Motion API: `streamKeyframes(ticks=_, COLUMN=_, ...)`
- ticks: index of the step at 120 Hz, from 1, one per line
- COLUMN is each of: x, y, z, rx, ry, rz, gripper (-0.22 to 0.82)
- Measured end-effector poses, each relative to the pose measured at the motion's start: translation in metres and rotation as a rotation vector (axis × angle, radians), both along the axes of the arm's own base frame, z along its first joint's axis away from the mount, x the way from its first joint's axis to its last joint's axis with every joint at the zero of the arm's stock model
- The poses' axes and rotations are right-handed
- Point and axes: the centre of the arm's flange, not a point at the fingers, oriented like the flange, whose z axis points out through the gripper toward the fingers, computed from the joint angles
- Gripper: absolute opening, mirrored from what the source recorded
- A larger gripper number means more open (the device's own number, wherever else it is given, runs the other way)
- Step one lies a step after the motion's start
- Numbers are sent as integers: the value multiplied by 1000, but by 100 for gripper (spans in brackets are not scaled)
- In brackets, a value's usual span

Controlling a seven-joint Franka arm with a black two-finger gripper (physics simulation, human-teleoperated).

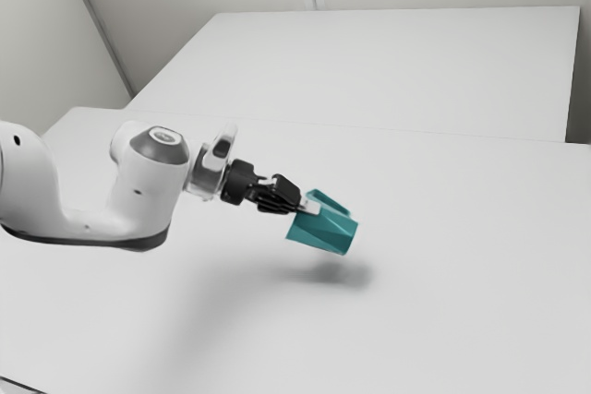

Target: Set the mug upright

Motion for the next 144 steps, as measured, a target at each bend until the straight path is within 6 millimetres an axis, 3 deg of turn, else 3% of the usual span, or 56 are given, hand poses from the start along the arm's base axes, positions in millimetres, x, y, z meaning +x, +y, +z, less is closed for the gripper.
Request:
streamKeyframes(ticks=11, x=14, y=6, z=21, rx=126, ry=-46, rz=-48, gripper=-17)
streamKeyframes(ticks=24, x=23, y=13, z=30, rx=257, ry=-57, rz=-84, gripper=-17)
streamKeyframes(ticks=47, x=34, y=-4, z=42, rx=484, ry=-97, rz=-144, gripper=-17)
streamKeyframes(ticks=62, x=46, y=-2, z=52, rx=645, ry=-125, rz=-164, gripper=-17)
streamKeyframes(ticks=81, x=61, y=10, z=50, rx=772, ry=-108, rz=-131, gripper=-16)
streamKeyframes(ticks=107, x=85, y=31, z=32, rx=829, ry=-33, rz=-35, gripper=-16)
streamKeyframes(ticks=144, x=88, y=41, z=19, rx=823, ry=51, rz=67, gripper=-16)
